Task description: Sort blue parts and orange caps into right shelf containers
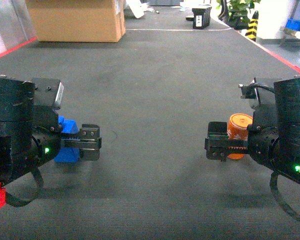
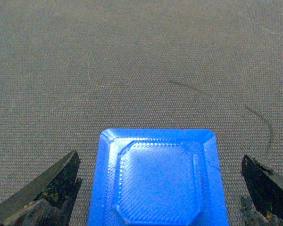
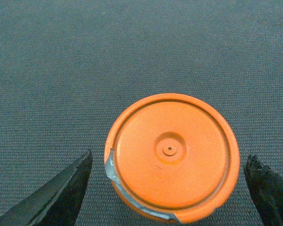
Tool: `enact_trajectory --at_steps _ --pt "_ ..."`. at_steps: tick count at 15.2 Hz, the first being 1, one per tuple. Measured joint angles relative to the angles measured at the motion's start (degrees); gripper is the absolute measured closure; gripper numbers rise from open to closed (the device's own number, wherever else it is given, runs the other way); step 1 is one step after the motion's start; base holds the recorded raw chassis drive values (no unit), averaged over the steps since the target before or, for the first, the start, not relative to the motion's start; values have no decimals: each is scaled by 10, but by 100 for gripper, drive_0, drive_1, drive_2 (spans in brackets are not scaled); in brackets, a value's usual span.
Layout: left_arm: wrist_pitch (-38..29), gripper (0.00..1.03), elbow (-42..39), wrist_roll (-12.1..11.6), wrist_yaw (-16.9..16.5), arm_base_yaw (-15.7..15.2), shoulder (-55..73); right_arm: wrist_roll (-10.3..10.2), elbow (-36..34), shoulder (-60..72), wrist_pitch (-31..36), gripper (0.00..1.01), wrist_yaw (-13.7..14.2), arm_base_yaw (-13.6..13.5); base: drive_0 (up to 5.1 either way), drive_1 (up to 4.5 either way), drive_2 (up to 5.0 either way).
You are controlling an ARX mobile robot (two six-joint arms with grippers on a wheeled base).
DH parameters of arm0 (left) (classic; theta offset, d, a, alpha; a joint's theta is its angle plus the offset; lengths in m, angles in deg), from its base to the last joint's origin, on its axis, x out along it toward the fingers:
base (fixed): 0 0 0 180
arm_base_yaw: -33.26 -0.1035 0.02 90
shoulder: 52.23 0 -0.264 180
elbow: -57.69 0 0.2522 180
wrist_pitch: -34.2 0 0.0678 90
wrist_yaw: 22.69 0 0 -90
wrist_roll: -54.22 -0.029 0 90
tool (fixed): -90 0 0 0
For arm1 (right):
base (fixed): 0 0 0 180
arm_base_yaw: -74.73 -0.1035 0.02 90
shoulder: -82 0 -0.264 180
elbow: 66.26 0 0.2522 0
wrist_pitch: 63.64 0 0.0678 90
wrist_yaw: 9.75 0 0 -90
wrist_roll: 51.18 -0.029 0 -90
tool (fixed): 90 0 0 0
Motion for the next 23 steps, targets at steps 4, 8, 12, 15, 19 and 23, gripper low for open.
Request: enact_trajectory --at_steps 4,8,12,15,19,23 --pt "27 16 7 15 0 2 8 -22 13 6 -18 23 7 -6 0 0 0" --pt "24 57 7 32 6 9 7 -27 15 6 -20 55 9 -10 0 0 0" --pt "-8 60 -28 44 11 9 -26 -3 -9 -19 0 56 19 -11 0 0 0" --pt "-123 60 -125 16 87 13 -168 78 -104 -144 66 56 61 -36 0 0 0" --pt "-76 60 -260 -26 177 65 -442 124 -273 -394 24 56 134 -73 0 0 0" --pt "154 60 -306 -59 245 101 -787 123 -312 -726 -166 56 199 -103 0 0 0"
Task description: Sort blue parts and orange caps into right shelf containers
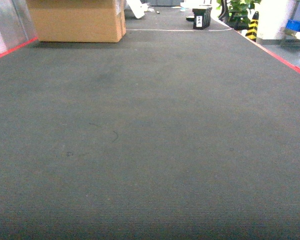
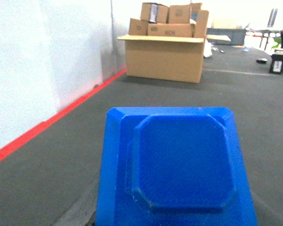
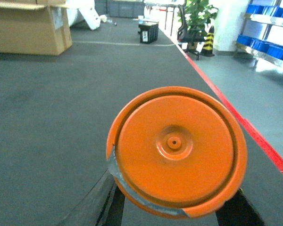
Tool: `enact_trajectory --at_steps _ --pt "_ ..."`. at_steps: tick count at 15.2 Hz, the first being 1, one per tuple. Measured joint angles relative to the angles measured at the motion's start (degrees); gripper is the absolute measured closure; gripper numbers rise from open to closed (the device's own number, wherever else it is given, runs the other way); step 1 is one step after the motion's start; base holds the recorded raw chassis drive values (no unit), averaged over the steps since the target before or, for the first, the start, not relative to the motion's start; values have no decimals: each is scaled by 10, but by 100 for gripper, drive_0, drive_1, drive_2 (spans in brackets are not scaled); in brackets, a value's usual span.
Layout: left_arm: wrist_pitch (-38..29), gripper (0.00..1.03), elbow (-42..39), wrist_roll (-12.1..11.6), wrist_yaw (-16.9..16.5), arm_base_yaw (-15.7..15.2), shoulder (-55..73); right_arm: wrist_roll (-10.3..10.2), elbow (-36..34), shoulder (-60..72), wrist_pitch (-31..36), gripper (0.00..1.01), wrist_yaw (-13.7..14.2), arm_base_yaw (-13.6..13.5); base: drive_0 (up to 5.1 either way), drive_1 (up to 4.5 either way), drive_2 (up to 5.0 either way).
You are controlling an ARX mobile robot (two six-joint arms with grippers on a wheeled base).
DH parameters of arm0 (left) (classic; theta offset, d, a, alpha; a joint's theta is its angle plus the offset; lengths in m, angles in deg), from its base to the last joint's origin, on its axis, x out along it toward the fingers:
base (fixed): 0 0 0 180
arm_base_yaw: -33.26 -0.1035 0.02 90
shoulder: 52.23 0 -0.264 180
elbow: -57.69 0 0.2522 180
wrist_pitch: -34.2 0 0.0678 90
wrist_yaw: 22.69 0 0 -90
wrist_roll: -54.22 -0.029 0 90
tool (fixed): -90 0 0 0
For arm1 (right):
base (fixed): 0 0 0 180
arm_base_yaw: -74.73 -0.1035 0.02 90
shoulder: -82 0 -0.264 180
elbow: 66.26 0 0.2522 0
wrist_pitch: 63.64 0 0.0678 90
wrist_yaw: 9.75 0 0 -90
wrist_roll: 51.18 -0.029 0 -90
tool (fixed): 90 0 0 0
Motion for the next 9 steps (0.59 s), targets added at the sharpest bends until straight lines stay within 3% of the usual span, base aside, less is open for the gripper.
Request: enact_trajectory --at_steps 1,3,6,7,8,9 --pt "47 60 0 -7 19 7 -71 0 0 -75 -47 57 20 -13 0 0 0" --pt "98 60 7 -3 42 39 -118 0 0 -134 -45 57 48 -39 0 0 0" --pt "106 60 7 10 38 43 -103 0 3 -108 -52 57 53 -49 0 0 0" --pt "163 60 15 16 -22 23 -120 -1 5 -125 -90 57 14 -33 0 0 0" --pt "205 60 8 19 -114 -22 -148 -1 -8 -156 -112 57 -40 1 0 0 0" --pt "207 60 -9 24 -175 -55 -171 -1 -27 -185 -117 57 -75 37 0 0 0"
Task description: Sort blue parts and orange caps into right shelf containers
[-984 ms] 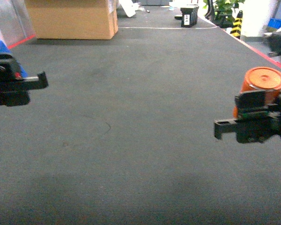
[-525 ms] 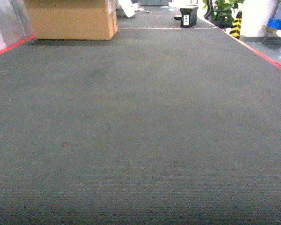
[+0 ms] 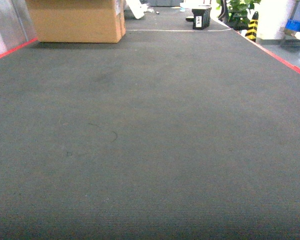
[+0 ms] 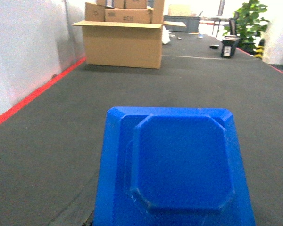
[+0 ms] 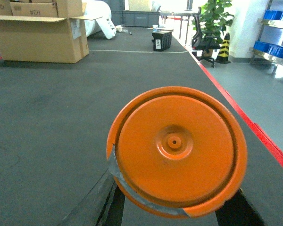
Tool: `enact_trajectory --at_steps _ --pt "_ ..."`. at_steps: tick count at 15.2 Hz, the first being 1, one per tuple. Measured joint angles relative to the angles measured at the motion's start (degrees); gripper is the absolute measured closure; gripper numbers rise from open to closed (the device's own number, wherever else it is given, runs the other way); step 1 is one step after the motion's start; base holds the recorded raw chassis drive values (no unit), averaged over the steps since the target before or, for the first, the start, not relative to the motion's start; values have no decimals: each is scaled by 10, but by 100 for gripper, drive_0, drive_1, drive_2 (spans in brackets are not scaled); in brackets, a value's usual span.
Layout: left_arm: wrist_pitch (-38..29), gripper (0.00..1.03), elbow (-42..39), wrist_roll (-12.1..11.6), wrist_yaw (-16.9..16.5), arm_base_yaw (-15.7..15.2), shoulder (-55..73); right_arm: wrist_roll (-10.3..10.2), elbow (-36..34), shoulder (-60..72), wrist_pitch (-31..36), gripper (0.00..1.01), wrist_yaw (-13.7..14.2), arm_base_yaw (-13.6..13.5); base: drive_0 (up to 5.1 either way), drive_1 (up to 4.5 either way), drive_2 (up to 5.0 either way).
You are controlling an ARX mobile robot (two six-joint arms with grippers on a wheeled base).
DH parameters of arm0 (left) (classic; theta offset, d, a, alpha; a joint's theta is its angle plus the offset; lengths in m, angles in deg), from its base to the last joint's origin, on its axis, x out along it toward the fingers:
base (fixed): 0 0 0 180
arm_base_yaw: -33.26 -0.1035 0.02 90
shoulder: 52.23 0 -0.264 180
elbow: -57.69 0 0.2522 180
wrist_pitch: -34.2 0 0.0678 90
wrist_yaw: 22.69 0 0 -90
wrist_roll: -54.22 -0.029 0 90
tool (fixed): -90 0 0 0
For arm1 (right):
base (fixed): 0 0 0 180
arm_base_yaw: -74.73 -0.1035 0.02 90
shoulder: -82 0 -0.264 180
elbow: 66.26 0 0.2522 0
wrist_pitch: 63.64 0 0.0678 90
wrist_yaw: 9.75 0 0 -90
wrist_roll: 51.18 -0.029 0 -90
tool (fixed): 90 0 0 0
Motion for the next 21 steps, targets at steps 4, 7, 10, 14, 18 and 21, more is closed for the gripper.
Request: enact_trajectory --at_steps 4,7,10,14,18,21 --pt "10 60 -51 1 -106 -78 -56 0 -52 -70 -23 57 -105 98 0 0 0" --pt "22 60 -73 1 -187 -146 -90 0 -76 -110 -39 57 -156 150 0 0 0" --pt "95 60 -90 2 -215 -183 -178 0 -90 -140 -55 57 -242 229 0 0 0" --pt "84 60 -114 2 -213 -181 -201 -1 -117 -254 -137 57 -251 241 0 0 0" --pt "90 60 -116 3 -212 -181 -202 -1 -117 -253 -136 57 -251 241 0 0 0" --pt "89 60 -116 3 -212 -181 -202 -1 -117 -253 -136 57 -251 241 0 0 0"
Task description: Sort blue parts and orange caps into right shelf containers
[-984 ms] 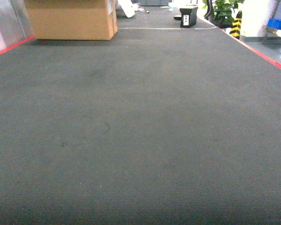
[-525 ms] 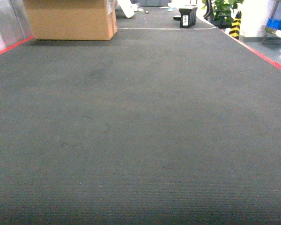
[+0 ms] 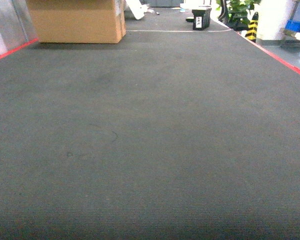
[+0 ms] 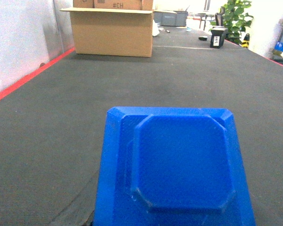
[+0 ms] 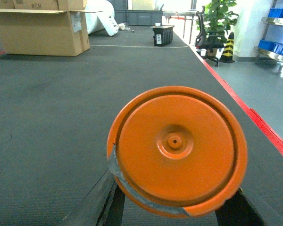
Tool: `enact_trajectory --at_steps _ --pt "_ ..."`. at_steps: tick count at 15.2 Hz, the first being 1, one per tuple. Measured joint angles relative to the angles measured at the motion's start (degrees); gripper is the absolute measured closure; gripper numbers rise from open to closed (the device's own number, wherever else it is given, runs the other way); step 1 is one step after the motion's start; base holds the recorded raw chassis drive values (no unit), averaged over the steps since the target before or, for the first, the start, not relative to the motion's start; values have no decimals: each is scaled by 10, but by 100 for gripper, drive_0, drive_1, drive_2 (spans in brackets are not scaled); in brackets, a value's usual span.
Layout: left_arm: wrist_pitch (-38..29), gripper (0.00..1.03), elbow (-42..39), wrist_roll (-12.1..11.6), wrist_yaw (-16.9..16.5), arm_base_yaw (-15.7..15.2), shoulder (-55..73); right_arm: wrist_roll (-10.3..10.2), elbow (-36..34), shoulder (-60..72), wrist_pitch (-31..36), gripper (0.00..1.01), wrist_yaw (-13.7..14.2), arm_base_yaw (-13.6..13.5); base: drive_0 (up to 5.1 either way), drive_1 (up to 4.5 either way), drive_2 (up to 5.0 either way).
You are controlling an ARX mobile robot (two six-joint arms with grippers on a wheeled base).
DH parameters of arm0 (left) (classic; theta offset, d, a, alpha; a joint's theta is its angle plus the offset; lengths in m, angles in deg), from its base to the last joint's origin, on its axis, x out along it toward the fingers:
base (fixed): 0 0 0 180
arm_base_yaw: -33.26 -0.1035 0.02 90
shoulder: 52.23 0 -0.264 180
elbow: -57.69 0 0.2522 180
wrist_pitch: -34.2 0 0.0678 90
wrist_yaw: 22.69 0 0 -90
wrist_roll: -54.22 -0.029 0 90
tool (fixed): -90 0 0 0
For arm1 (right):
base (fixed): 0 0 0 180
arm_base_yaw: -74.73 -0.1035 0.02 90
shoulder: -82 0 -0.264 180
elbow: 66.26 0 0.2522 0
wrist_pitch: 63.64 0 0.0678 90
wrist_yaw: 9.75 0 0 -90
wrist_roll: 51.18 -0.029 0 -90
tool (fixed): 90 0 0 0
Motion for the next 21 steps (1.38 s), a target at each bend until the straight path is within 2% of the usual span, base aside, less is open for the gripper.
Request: enact_trajectory --at_steps 4,21 --pt "0 61 0 0 0 0 0 0 0 0 0 57 0 0 0 0 0" --pt "0 61 0 0 0 0 0 0 0 0 0 57 0 0 -165 -165 -165"
